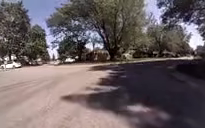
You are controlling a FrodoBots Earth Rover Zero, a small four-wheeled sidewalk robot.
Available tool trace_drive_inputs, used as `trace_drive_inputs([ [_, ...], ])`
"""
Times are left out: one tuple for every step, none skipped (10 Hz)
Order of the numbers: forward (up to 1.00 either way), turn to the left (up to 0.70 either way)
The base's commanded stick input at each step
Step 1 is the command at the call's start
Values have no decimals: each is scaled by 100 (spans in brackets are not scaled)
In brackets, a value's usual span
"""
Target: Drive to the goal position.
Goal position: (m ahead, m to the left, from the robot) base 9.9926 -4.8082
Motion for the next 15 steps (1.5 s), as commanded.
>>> trace_drive_inputs([
  [50, 0],
  [50, 0],
  [50, 0],
  [50, 0],
  [50, 0],
  [50, 0],
  [50, 0],
  [50, 0],
  [50, 0],
  [50, 0],
  [50, 0],
  [50, 0],
  [50, 0],
  [50, 0],
  [50, -17],
])
